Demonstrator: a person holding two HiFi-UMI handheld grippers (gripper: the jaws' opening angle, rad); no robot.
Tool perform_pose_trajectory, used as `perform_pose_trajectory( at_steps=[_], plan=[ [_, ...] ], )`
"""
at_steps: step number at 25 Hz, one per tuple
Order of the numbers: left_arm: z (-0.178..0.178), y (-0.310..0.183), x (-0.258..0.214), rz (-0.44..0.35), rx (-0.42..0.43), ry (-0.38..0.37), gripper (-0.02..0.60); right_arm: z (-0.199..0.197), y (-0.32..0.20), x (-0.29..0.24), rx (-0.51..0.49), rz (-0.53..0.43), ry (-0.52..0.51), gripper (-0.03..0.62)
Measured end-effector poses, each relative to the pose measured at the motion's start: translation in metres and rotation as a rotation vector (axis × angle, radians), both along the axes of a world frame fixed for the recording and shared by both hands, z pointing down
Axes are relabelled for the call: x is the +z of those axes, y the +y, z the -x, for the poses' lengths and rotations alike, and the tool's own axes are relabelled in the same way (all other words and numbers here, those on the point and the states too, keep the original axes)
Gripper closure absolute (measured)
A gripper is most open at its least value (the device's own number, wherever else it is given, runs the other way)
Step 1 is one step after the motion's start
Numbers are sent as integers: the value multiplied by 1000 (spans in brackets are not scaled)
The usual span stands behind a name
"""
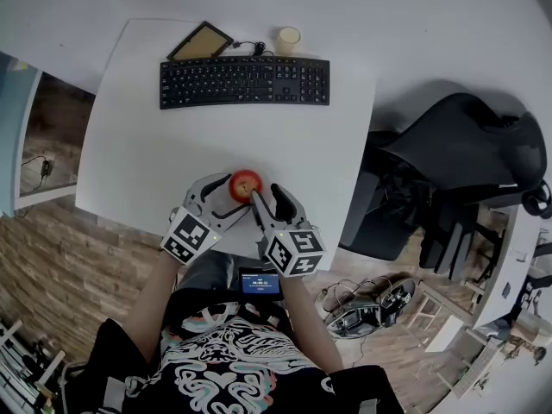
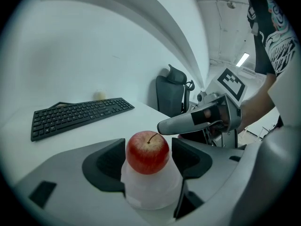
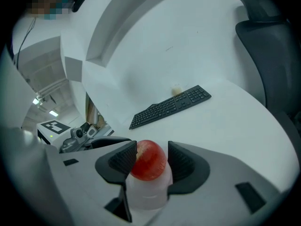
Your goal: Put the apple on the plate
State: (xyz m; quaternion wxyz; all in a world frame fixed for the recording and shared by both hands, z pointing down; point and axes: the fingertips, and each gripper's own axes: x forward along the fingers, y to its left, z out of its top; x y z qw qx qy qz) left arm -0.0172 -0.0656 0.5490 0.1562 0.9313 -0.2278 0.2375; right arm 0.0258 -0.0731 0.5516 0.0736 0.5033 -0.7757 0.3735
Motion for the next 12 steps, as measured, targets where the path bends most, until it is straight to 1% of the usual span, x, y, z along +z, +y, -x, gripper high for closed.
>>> perform_pose_trajectory(
  at_steps=[4, 7, 10, 12],
  plan=[
    [1, 2, -20, -36, 4, 84, 282, -5, 1, -6, 21, -19, 3, 368],
    [6, 2, -31, -76, -4, 88, 282, -9, 3, -13, 39, -41, 17, 368],
    [13, 1, -41, -114, -20, 91, 283, -13, 5, -25, 62, -89, 31, 368],
    [16, 1, -48, -126, -39, 110, 284, -17, 6, -34, 79, -123, 51, 388]
  ],
)
